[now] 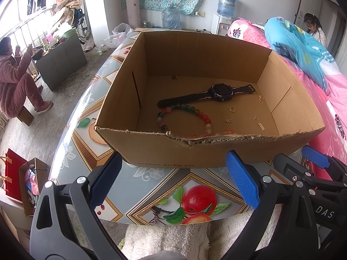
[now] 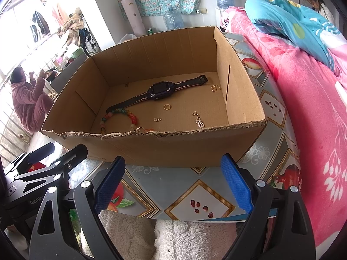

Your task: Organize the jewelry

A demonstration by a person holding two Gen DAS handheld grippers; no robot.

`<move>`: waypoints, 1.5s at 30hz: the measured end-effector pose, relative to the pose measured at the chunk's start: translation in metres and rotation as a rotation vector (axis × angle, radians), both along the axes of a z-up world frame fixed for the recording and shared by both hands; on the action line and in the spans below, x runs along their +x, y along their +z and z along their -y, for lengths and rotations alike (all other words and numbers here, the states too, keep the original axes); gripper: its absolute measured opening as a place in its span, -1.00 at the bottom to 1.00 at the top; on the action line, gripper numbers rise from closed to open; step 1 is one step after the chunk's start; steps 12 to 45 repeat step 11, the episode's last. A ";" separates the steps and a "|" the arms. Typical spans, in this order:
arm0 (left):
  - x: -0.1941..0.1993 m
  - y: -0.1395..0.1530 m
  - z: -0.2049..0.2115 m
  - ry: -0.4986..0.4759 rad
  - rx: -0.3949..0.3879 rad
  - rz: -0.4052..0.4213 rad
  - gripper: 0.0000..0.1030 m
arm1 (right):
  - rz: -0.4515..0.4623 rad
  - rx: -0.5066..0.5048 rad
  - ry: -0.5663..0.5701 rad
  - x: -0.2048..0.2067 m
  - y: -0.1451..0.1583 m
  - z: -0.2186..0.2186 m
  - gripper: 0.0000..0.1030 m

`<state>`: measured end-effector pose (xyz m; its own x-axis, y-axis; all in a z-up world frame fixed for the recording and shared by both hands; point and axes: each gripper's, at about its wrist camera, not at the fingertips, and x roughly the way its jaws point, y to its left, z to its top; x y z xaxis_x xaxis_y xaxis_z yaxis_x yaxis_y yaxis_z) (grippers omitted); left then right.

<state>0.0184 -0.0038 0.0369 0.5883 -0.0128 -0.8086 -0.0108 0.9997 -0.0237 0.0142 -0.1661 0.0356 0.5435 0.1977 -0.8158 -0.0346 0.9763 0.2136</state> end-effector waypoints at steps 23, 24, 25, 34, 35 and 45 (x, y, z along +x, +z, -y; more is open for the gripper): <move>0.001 -0.002 -0.001 0.006 -0.011 -0.009 0.80 | 0.001 0.001 0.001 0.000 0.000 0.000 0.70; 0.001 -0.002 -0.001 0.006 -0.011 -0.009 0.80 | 0.001 0.001 0.001 0.000 0.000 0.000 0.70; 0.001 -0.002 -0.001 0.006 -0.011 -0.009 0.80 | 0.001 0.001 0.001 0.000 0.000 0.000 0.70; 0.001 -0.002 -0.001 0.006 -0.011 -0.009 0.80 | 0.001 0.001 0.001 0.000 0.000 0.000 0.70; 0.001 -0.002 -0.001 0.006 -0.011 -0.009 0.80 | 0.001 0.001 0.001 0.000 0.000 0.000 0.70; 0.001 -0.002 -0.001 0.006 -0.011 -0.009 0.80 | 0.001 0.001 0.001 0.000 0.000 0.000 0.70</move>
